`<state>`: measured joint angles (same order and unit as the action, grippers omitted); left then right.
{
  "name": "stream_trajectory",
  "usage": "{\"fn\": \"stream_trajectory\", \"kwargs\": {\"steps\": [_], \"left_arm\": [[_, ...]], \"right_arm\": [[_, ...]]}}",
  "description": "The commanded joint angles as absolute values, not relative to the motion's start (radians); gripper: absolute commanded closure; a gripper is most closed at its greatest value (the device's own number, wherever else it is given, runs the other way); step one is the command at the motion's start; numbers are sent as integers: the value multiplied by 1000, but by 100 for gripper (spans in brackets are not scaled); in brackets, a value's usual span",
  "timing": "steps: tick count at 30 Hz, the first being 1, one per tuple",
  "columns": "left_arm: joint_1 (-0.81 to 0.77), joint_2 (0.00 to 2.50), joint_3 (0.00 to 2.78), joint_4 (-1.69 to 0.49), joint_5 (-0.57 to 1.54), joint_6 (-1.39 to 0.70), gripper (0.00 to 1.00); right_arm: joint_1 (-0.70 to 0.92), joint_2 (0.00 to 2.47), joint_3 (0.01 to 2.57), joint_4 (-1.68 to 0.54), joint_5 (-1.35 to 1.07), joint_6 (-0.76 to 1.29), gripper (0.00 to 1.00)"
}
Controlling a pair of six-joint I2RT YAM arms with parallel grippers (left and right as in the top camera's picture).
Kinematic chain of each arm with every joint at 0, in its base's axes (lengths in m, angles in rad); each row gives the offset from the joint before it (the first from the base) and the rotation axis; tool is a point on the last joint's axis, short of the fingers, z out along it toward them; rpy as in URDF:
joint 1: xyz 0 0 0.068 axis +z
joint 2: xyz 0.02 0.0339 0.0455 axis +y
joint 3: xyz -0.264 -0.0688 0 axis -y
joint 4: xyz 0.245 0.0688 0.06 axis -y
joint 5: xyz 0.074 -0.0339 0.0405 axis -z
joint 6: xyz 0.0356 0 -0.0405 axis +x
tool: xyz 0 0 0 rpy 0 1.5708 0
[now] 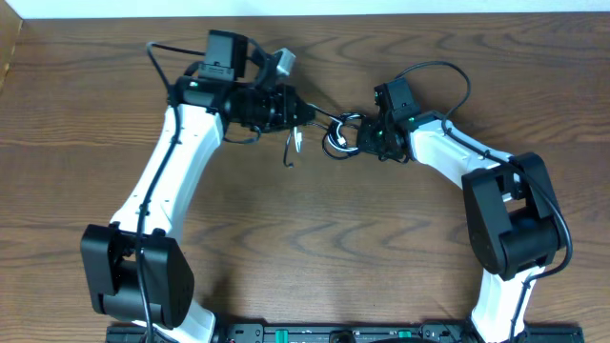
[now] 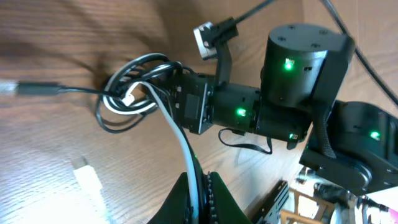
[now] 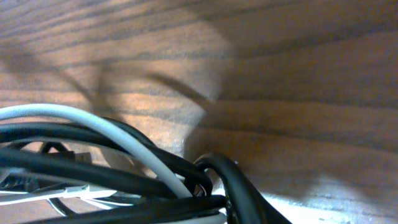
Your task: Untangle cables
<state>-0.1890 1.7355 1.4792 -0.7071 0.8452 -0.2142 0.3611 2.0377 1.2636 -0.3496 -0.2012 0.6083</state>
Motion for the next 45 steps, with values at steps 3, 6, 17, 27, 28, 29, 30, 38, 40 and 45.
{"fn": "stream_trajectory", "kwargs": {"steps": [3, 6, 17, 27, 28, 29, 30, 38, 40, 45], "left_arm": [[-86, 1658, 1511, -705, 898, -231, 93], [-17, 1581, 1511, -706, 898, -230, 92], [-17, 1560, 1509, -834, 770, -150, 83], [-185, 1578, 1508, -848, 702, -44, 59], [-199, 1582, 1508, -847, 680, -44, 59], [-215, 1586, 1508, -844, 649, -45, 58], [-236, 1593, 1508, -841, 626, -45, 52], [-293, 1648, 1507, -820, 582, -45, 46], [-310, 1702, 1507, -787, 583, -60, 46], [-376, 1855, 1507, -627, 582, -135, 64]], "right_arm": [[316, 2162, 1242, -377, -167, 643, 80], [299, 2170, 1242, -379, -181, 643, 79], [299, 2170, 1242, -368, -337, 550, 82], [292, 2099, 1242, -411, -515, 492, 77], [289, 2090, 1242, -417, -515, 489, 76], [285, 2078, 1242, -426, -515, 487, 70], [281, 2066, 1243, -436, -516, 468, 64], [196, 1951, 1244, -533, -496, 377, 53], [163, 1887, 1244, -548, -496, 344, 53], [152, 1843, 1243, -560, -485, 348, 58]]}}
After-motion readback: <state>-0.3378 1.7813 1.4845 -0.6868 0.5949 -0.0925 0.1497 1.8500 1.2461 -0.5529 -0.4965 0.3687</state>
